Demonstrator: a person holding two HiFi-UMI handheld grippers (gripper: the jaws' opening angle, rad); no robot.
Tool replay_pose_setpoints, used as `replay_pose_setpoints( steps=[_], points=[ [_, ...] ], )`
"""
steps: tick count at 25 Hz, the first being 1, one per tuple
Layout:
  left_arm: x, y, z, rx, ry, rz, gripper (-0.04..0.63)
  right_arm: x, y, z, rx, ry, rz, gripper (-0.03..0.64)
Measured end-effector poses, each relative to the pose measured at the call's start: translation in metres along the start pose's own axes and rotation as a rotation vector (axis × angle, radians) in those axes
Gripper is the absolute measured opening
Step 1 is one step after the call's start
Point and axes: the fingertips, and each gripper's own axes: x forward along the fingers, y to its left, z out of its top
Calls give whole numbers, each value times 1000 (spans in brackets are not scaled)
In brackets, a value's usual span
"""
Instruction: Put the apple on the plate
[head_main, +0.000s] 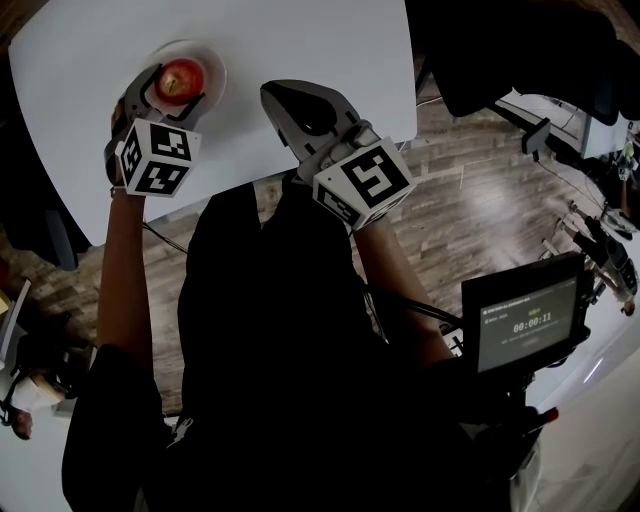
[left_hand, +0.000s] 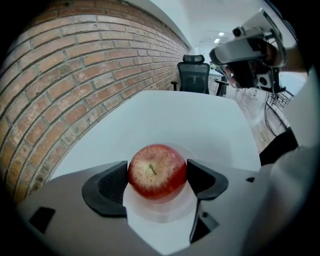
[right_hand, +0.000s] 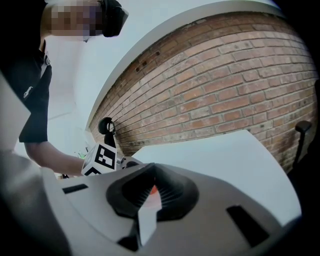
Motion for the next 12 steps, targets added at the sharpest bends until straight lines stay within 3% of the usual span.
replay_pose_setpoints(
  steps=[5,12],
  points=[
    [1,0,2,-12,-9,-3,362,1,-2,1,-2,-4,-7,3],
    [4,0,1,-36,-16,-17,421,0,-3,-1,5,0,-11,5]
  ],
)
